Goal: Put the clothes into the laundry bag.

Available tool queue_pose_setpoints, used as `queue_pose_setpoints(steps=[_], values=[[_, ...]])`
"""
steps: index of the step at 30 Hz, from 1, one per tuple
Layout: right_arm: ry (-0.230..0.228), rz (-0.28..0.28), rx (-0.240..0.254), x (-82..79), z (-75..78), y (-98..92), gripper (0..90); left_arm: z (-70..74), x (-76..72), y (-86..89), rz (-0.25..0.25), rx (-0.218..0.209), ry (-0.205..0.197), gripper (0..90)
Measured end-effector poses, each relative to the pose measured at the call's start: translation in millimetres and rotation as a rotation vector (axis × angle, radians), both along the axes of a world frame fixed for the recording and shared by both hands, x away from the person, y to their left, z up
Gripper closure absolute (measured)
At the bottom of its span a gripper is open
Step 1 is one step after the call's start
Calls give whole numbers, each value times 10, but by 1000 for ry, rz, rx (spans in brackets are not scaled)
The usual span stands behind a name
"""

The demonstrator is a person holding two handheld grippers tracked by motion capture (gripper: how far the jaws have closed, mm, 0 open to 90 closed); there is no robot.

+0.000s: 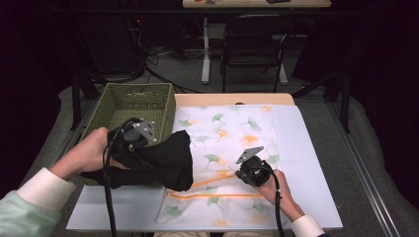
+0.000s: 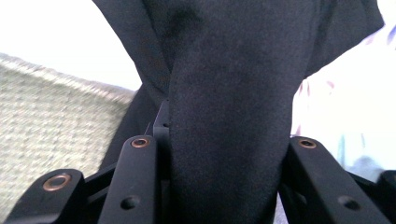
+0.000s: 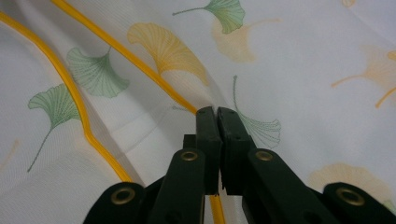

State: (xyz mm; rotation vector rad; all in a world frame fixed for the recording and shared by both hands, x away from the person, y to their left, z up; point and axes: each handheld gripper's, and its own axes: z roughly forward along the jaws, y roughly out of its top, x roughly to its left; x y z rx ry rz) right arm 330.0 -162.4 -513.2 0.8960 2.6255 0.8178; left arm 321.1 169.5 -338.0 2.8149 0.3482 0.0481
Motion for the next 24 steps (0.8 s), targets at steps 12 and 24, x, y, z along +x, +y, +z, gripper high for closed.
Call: queue_pose_setpoints(steps=[12, 24], values=[[-3, 0, -9, 6, -5, 6, 881, -270, -125, -354, -42, 0, 51, 613], [-10, -5, -12, 12, 6, -4, 882, -534, -191, -608, -95, -9, 93, 611]])
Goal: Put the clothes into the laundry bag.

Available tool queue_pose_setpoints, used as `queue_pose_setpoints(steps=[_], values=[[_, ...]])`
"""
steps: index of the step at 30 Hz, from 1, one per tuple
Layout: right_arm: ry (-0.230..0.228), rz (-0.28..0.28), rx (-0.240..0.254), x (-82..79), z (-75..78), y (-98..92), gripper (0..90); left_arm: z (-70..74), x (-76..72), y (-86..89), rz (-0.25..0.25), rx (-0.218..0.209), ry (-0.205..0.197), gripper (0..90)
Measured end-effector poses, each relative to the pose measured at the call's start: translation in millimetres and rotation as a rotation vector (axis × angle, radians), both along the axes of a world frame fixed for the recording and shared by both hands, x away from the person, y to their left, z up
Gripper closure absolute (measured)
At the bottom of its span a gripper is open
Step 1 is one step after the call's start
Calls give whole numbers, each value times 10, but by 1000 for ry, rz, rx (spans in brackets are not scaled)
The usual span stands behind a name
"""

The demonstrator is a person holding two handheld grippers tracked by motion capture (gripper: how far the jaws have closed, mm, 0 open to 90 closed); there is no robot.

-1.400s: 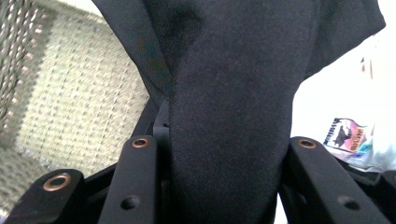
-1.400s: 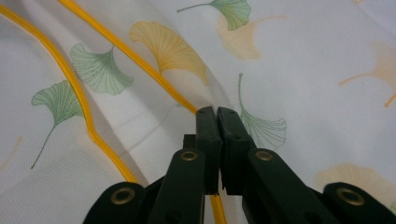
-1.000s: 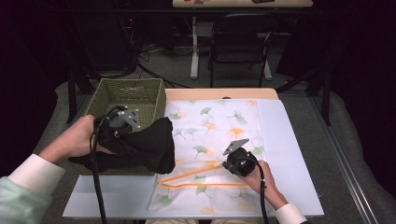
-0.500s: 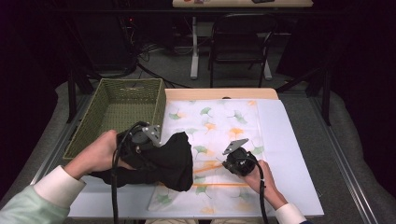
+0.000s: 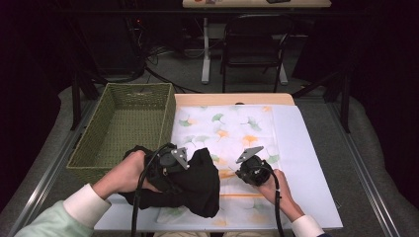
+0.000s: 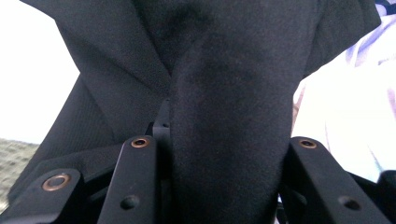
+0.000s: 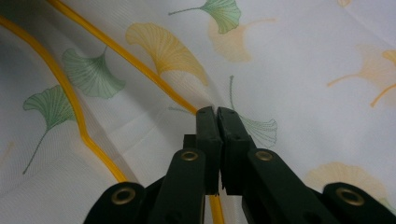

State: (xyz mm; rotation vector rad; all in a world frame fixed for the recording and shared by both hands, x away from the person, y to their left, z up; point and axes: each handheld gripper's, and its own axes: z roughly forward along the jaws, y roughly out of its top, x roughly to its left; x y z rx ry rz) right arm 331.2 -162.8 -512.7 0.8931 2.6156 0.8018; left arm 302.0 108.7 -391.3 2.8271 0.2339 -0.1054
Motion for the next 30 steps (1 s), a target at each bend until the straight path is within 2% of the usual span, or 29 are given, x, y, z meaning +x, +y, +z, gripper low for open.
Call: queue_pose_setpoints(steps=[2, 8, 11, 12, 15, 16, 18, 20, 25, 27, 29, 30], values=[[6, -8, 6, -2, 3, 1, 883, -35, -4, -25, -14, -17, 17, 611], [-3, -8, 3, 11, 11, -3, 883, -111, -46, -106, -34, -48, 31, 609], [7, -25, 4, 8, 9, 3, 883, -155, -65, -169, -57, -50, 46, 608], [0, -15, 3, 19, 11, 1, 883, -170, -63, -190, -78, -44, 51, 608], [-2, -15, 5, 23, 24, -3, 883, -212, -79, -223, -90, -58, 64, 606], [5, -30, 10, 13, 29, -3, 883, -231, -81, -236, -90, -66, 67, 606], [-5, -19, 10, 33, 32, -16, 883, -268, -81, -269, -101, -73, 86, 605], [-6, -25, 11, 34, 37, -21, 883, -307, -78, -309, -106, -70, 89, 605], [0, -48, 18, 19, 66, -22, 883, -467, -57, -408, -95, -67, 109, 604], [-14, -34, 18, 30, 76, -30, 883, -533, -47, -445, -86, -59, 118, 603], [-16, -37, 22, 29, 94, -38, 883, -606, -44, -482, -57, -51, 103, 600], [-22, -37, 27, 31, 103, -42, 883, -635, -24, -498, -58, -31, 103, 599]])
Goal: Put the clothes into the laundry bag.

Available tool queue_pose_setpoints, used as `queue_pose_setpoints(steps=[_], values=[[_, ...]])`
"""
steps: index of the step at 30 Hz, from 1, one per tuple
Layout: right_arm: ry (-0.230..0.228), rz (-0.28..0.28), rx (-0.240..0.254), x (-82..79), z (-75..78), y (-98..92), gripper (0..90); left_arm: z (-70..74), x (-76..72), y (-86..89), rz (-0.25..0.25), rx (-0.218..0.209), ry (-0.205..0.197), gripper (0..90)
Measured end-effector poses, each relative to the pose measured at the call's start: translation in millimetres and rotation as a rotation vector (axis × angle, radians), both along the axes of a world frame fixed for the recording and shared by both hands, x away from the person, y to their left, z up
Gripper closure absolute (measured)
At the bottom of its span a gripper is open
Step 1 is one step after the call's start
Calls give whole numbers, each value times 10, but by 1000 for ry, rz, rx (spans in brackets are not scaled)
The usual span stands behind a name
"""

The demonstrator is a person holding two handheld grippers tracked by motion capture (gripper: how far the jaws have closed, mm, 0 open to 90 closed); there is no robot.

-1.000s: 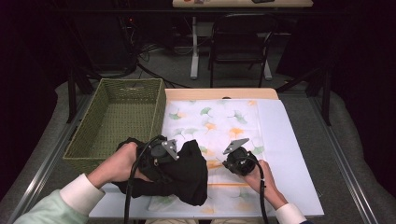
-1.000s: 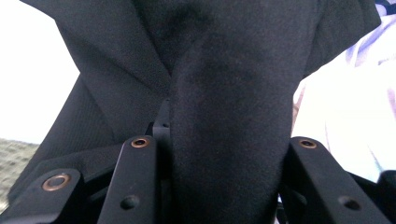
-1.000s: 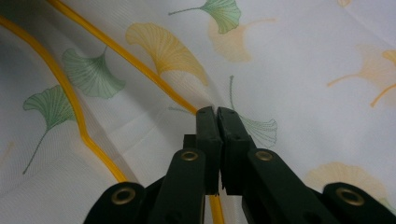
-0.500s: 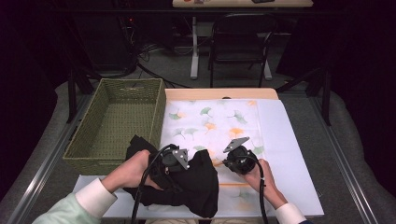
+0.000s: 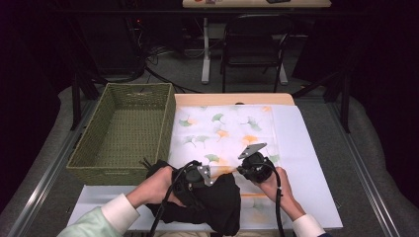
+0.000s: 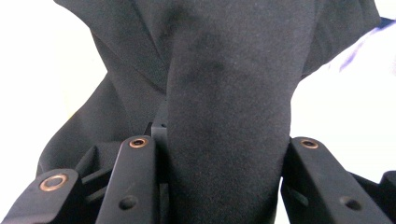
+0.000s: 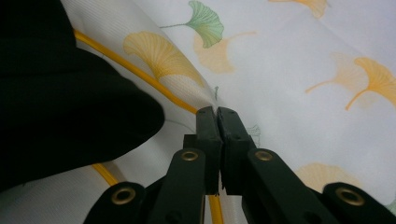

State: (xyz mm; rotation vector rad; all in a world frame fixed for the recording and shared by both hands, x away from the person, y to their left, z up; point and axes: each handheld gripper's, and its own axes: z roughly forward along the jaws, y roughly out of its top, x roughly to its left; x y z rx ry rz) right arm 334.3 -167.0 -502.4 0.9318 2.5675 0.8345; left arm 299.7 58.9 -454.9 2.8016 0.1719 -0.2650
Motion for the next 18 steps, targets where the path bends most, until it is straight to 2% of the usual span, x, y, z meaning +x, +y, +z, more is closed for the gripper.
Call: queue_pose_setpoints(steps=[3, 5, 9, 13, 18], values=[[-2, -8, 7, -13, 34, -1, 883, -95, 35, -38, 29, 17, 7, 596], [-5, -11, 8, -18, 52, -1, 883, -149, 55, -60, 50, 20, 1, 595], [-16, -7, 13, -29, 85, -5, 883, -227, 83, -86, 101, 16, 14, 593], [-30, -11, 21, -38, 128, -6, 883, -283, 70, -114, 94, 18, 25, 591], [-49, -6, 38, -66, 200, 0, 884, -313, 115, -117, 142, 2, 17, 591]])
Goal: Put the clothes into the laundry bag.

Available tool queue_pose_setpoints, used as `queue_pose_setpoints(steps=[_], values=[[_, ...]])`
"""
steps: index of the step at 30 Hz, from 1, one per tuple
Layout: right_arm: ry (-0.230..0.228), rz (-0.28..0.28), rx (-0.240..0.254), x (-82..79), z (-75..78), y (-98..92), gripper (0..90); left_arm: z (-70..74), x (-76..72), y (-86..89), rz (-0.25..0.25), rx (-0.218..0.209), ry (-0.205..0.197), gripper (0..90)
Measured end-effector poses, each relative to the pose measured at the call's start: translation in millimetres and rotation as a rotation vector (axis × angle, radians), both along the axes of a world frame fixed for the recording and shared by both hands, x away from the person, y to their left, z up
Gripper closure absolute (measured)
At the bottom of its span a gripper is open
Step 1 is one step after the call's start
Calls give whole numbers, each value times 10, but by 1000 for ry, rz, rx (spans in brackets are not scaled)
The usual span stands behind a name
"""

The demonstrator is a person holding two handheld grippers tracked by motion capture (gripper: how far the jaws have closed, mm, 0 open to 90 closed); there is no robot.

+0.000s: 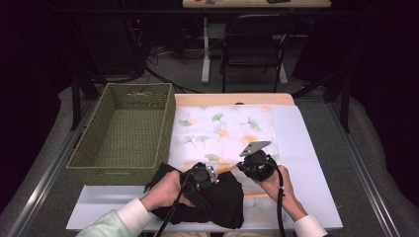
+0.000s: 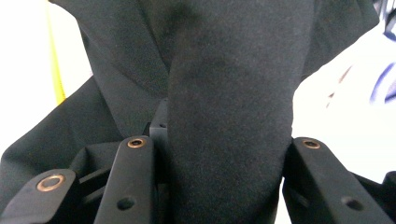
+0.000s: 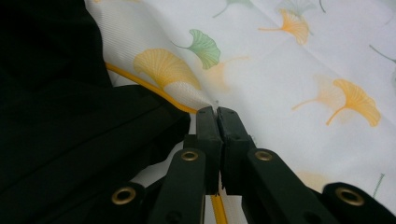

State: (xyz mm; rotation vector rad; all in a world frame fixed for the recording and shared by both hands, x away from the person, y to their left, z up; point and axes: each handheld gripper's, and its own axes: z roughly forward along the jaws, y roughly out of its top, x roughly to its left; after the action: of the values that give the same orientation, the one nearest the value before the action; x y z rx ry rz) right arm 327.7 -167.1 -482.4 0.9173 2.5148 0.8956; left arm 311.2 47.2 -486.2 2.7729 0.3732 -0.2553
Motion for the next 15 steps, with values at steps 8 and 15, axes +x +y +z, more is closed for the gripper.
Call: queue_pose_setpoints(steps=[8, 15], values=[[-34, -1, 36, -59, 156, -4, 884, 56, 62, -33, 96, -16, -39, 582], [-34, 8, 35, -84, 173, 6, 884, -73, 128, -57, 181, -12, -42, 576]])
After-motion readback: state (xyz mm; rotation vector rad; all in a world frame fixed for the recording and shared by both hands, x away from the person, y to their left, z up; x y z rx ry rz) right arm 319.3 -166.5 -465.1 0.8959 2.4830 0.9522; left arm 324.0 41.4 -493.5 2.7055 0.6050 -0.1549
